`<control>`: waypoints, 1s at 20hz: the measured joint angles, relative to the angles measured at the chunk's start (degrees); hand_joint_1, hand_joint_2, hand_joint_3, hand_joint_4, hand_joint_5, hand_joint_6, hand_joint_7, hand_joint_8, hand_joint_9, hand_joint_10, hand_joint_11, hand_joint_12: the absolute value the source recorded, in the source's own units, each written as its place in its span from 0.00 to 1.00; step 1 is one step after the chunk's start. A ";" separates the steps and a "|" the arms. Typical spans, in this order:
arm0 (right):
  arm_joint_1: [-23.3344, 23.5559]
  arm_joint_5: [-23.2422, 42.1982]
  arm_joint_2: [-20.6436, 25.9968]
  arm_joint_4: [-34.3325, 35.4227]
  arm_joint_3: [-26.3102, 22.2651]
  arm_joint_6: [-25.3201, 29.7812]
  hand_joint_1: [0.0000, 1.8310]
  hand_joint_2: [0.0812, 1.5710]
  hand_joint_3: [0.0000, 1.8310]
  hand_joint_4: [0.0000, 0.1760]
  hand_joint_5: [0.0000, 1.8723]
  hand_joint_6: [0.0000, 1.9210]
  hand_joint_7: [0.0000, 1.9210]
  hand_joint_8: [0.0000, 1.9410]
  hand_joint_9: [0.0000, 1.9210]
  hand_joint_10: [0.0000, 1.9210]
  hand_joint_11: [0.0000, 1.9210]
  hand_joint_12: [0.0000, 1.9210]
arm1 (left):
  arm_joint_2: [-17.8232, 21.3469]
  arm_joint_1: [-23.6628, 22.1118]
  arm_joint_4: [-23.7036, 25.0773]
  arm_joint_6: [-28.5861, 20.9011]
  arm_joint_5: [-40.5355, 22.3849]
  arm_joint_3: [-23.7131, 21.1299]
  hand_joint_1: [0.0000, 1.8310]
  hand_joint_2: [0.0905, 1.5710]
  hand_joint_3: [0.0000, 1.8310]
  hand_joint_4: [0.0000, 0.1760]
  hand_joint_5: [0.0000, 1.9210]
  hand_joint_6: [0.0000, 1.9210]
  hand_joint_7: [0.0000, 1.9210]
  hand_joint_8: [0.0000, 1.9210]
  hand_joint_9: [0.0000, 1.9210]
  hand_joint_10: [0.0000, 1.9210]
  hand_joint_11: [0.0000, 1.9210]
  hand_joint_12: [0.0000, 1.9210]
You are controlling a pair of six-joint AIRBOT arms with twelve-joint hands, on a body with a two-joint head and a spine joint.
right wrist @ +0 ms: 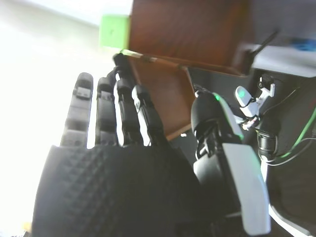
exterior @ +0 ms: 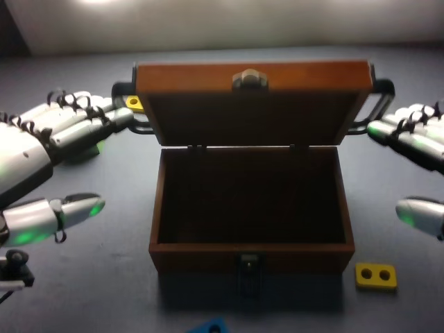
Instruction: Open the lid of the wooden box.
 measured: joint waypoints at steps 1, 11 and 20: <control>0.70 0.33 -0.35 0.39 0.44 -0.04 0.08 0.91 0.00 0.00 0.00 0.00 0.00 0.00 0.00 0.00 0.00 0.00 | -0.57 -0.17 -1.01 0.13 -0.81 0.35 0.24 0.88 0.00 0.11 0.01 0.00 0.00 0.00 0.00 0.00 0.00 0.00; 2.16 4.48 -1.46 2.67 1.18 -1.27 0.12 0.94 0.00 0.02 0.00 0.00 0.00 0.00 0.00 0.00 0.00 0.00 | -3.28 -1.55 -5.03 0.90 -5.73 1.53 0.26 0.91 0.00 0.00 0.00 0.00 0.00 0.00 0.00 0.00 0.01 0.01; 2.08 10.47 2.62 2.49 -2.38 -3.10 0.07 0.93 0.00 0.31 0.00 0.00 0.00 0.00 0.00 0.00 0.00 0.00 | -3.45 -0.68 -8.11 1.84 -13.29 0.61 0.05 0.89 0.00 0.00 0.00 0.00 0.00 0.00 0.00 0.00 0.00 0.00</control>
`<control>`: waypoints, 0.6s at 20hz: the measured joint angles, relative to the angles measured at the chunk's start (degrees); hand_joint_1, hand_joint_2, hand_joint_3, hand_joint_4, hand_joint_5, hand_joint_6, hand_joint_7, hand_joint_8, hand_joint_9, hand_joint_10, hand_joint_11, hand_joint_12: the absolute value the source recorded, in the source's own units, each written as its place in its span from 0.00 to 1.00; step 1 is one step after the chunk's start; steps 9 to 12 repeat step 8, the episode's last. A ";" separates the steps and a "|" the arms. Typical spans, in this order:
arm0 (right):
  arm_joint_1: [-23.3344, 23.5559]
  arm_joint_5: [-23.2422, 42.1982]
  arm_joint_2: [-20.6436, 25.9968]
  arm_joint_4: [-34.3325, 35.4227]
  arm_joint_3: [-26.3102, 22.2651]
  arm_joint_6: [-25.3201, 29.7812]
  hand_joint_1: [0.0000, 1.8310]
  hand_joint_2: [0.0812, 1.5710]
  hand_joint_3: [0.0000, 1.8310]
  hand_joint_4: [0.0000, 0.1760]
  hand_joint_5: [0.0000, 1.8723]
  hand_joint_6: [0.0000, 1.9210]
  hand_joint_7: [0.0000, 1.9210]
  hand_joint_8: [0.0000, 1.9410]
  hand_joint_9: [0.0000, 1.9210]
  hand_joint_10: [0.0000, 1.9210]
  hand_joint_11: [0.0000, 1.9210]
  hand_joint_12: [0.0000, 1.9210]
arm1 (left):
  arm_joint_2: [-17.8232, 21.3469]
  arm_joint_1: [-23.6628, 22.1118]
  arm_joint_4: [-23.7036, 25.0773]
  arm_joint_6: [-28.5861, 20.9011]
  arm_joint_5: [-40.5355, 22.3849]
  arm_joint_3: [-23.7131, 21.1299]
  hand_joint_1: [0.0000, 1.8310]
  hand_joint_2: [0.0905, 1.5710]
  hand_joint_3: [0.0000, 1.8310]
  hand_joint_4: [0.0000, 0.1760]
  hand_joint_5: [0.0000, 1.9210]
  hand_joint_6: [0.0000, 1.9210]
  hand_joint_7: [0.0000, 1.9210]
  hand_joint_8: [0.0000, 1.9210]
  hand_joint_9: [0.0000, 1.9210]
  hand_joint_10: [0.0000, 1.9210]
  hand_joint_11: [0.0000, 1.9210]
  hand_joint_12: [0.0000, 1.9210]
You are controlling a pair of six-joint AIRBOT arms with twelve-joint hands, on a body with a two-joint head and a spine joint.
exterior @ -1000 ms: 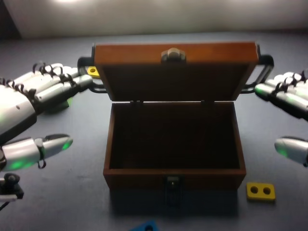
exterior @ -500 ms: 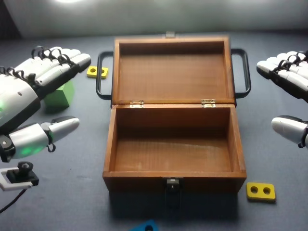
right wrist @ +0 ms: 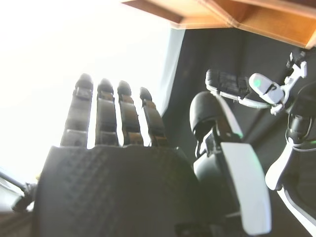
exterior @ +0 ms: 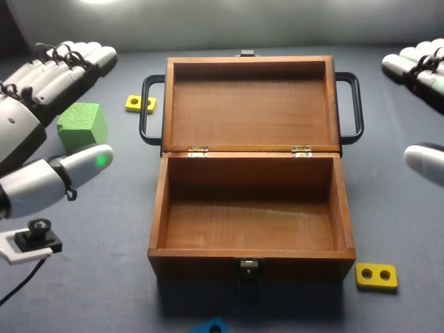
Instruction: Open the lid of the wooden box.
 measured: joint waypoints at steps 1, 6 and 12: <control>-0.02 1.25 0.59 0.00 -0.35 -0.17 0.10 0.91 0.00 0.20 0.00 0.00 0.00 0.00 0.00 0.00 0.00 0.00 | 0.00 0.09 -0.33 0.15 -0.83 -0.09 0.03 0.89 0.00 0.01 0.00 0.00 0.00 0.00 0.00 0.00 0.00 0.00; -1.49 7.26 2.19 0.07 -1.60 -0.74 0.16 0.90 0.00 0.13 0.00 0.00 0.00 0.00 0.00 0.00 0.00 0.00 | 0.04 2.14 -2.69 0.83 -5.73 -0.94 0.07 0.89 0.00 0.56 0.00 0.00 0.00 0.00 0.00 0.00 0.00 0.00; -2.05 8.87 2.78 0.46 -2.16 -0.74 0.13 0.89 0.00 0.10 0.00 0.00 0.00 0.00 0.00 0.00 0.00 0.00 | 0.20 2.60 -3.96 0.96 -8.26 -1.46 0.02 0.88 0.00 0.70 0.00 0.00 0.00 0.00 0.00 0.00 0.00 0.00</control>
